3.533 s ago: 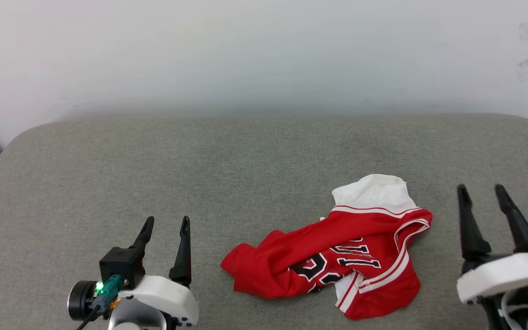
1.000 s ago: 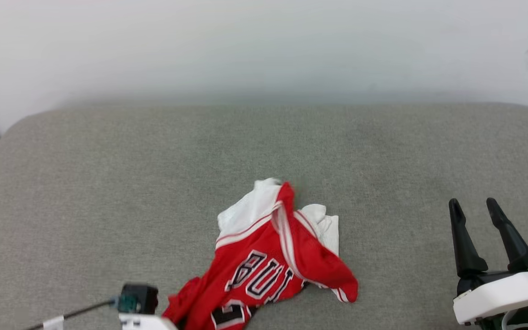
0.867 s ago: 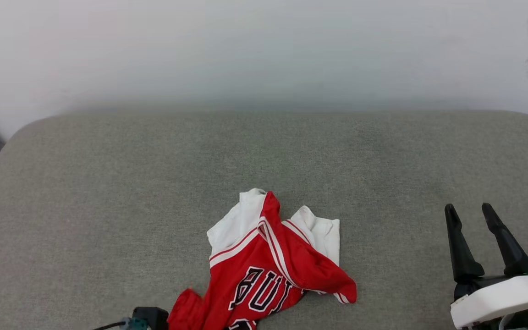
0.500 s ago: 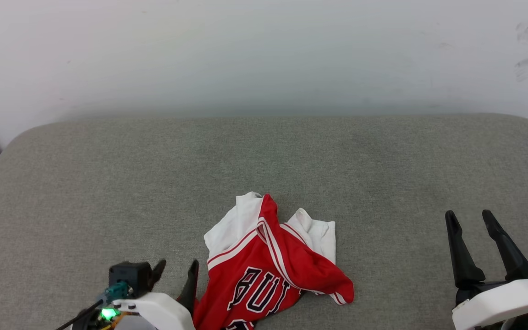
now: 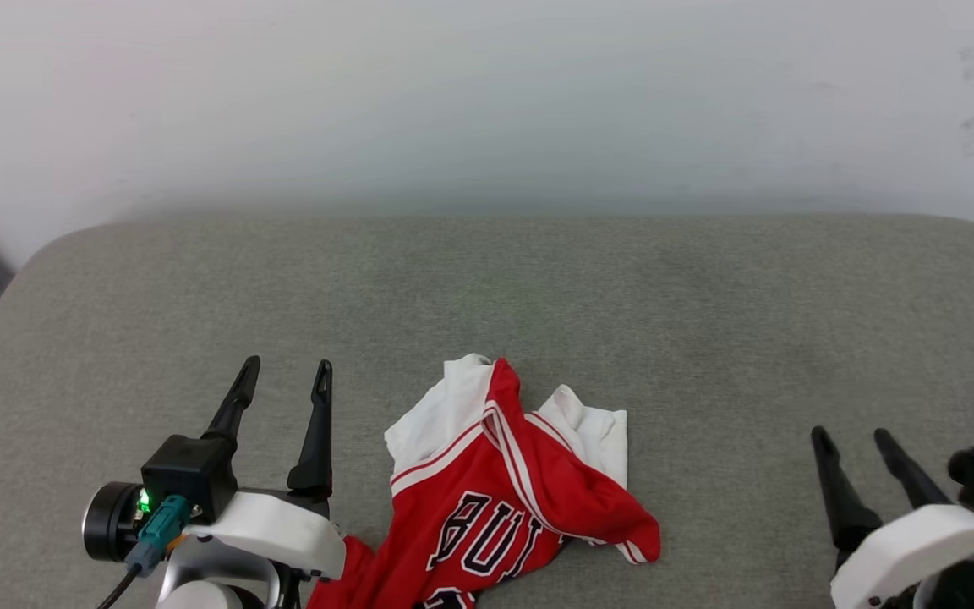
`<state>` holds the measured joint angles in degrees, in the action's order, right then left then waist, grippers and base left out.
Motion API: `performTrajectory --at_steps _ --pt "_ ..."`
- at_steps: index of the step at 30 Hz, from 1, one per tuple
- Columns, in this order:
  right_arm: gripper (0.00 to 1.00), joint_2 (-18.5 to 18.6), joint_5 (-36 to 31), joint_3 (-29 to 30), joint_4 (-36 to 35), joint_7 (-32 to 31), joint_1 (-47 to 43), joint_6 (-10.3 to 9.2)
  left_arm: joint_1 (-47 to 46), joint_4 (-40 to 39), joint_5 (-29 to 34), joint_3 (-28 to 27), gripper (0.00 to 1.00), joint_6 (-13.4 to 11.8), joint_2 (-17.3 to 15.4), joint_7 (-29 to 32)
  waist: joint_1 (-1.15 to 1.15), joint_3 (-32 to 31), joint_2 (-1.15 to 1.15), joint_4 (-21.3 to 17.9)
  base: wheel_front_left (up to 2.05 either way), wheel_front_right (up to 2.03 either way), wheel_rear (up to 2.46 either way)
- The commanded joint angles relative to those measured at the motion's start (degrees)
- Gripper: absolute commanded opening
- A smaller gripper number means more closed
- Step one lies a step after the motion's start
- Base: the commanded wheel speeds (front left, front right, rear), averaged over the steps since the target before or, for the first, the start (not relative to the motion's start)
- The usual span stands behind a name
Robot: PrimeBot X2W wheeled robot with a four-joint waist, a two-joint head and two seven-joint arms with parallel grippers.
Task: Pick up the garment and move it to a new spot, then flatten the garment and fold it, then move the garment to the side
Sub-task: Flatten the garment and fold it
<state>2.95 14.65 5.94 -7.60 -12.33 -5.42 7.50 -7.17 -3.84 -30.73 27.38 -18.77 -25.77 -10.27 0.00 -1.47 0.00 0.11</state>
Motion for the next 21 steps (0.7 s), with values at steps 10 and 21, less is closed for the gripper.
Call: performTrajectory --at_steps 10,21 --pt "1.00 7.3 5.4 -5.3 14.4 -17.7 12.4 -0.02 -3.0 -2.5 1.5 1.3 1.00 0.3 0.8 -0.5 0.00 4.6 0.00 7.5 0.00 0.00 0.00" --pt "1.00 10.6 9.9 -17.5 28.9 -28.1 26.7 -0.02 -7.4 0.0 1.5 3.0 1.00 2.7 3.6 -1.9 0.00 10.9 0.00 12.7 0.00 0.00 0.00"
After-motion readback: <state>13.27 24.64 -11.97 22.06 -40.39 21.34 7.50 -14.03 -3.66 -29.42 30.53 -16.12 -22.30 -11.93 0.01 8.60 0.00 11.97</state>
